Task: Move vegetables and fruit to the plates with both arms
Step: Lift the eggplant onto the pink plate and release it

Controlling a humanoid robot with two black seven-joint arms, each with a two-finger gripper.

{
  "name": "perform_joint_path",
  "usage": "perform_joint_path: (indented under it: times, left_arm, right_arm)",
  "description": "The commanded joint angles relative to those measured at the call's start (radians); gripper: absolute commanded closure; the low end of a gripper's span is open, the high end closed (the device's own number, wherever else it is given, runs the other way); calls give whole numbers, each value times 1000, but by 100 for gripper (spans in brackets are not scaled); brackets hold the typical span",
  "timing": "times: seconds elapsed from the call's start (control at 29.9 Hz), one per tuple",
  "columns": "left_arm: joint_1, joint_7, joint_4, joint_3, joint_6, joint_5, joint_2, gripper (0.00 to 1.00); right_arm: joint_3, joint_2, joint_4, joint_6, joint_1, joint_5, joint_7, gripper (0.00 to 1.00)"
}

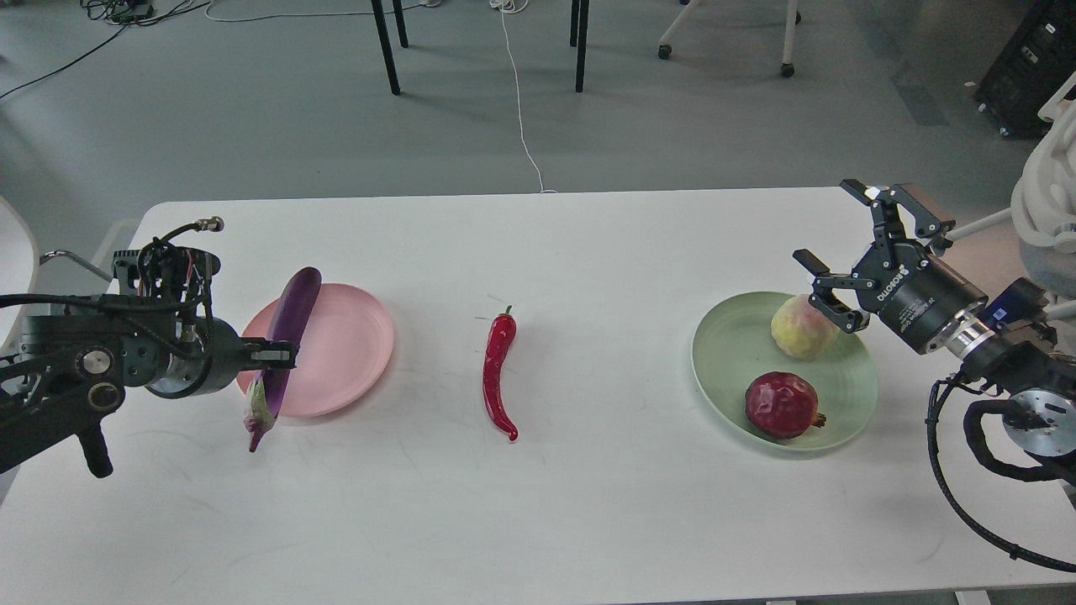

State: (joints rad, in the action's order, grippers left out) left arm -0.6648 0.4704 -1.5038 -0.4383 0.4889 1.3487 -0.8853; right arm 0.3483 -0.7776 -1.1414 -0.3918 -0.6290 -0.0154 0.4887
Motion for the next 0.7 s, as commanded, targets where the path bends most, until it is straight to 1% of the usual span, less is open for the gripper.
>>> perform_joint_path:
  times: [0.0,0.03,0.07,0.13,0.57,0.64,0.67]
  left_arm:
    - [1,-22,10,0,0,0,5,62]
    - [2,-24,10,0,0,1,5,49]
    - [2,-24,16,0,0,1,6,31]
    - [2,-26,19,0,0,1,5,0]
    - [-9,-33,28,-13,0,1,3,0]
    - [-13,-53,30,-17,0,6,3,0]
    - [-19,-79,33,-19,0,10,3,0]
  right_arm:
    - [1,0,-1,1,0,0,0,4]
    - [1,1,-1,-1,0,0,0,4]
    - [1,0,-1,1,0,0,0,4]
    - [1,0,-1,-1,0,0,0,4]
    - [0,0,-1,-1,0,0,0,4]
    - [0,0,-1,-1,2,0,0,4]
    - [0,0,-1,-1,2,0,0,4]
